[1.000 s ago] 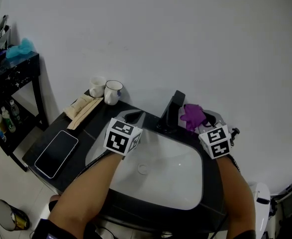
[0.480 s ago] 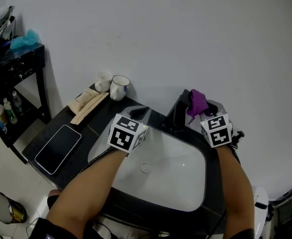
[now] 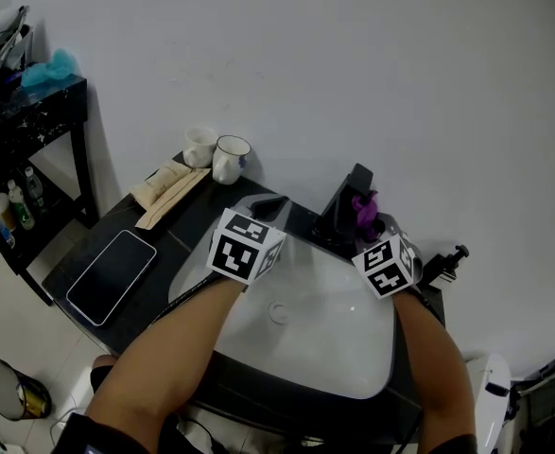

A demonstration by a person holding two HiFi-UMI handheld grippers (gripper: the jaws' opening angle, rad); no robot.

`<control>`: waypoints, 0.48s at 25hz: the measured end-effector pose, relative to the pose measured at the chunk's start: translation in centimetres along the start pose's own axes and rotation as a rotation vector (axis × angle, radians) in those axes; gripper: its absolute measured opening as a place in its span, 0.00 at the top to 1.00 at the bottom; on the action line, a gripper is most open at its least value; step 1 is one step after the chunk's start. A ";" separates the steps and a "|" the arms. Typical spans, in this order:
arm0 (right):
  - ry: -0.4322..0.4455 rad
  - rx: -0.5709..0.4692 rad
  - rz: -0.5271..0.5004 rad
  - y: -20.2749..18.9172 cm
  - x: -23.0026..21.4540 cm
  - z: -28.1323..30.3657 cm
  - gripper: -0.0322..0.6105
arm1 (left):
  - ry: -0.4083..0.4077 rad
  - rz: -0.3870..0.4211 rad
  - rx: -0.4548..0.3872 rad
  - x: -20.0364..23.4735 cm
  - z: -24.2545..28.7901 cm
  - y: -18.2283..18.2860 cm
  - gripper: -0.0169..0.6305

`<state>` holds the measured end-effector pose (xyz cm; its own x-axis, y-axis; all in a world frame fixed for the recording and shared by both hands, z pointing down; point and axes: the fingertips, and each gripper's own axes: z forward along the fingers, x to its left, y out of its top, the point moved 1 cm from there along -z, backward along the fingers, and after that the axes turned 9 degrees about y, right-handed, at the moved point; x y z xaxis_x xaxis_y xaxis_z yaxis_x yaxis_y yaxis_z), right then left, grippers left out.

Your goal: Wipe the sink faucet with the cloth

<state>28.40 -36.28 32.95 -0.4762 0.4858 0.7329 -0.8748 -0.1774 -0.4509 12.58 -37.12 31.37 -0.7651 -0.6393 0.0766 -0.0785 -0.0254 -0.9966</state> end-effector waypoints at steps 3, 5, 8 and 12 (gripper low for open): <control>0.030 0.023 -0.024 -0.7 1.6 0.6 0.84 | 0.001 -0.001 0.000 0.0 0.0 0.0 0.95; 0.053 0.039 -0.043 -1.4 2.8 1.0 0.84 | 0.000 0.000 0.000 0.0 -0.1 0.0 0.95; 0.068 0.046 -0.051 -2.1 4.3 1.0 0.84 | -0.003 0.003 -0.003 -0.1 0.0 0.0 0.95; 0.069 -0.028 0.062 -1.3 5.5 -0.8 0.84 | -0.002 0.007 -0.004 0.0 0.0 0.2 0.95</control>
<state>26.99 -32.69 37.20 -0.5210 0.5330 0.6667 -0.8406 -0.1849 -0.5091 12.57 -37.13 31.20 -0.7644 -0.6410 0.0696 -0.0758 -0.0178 -0.9970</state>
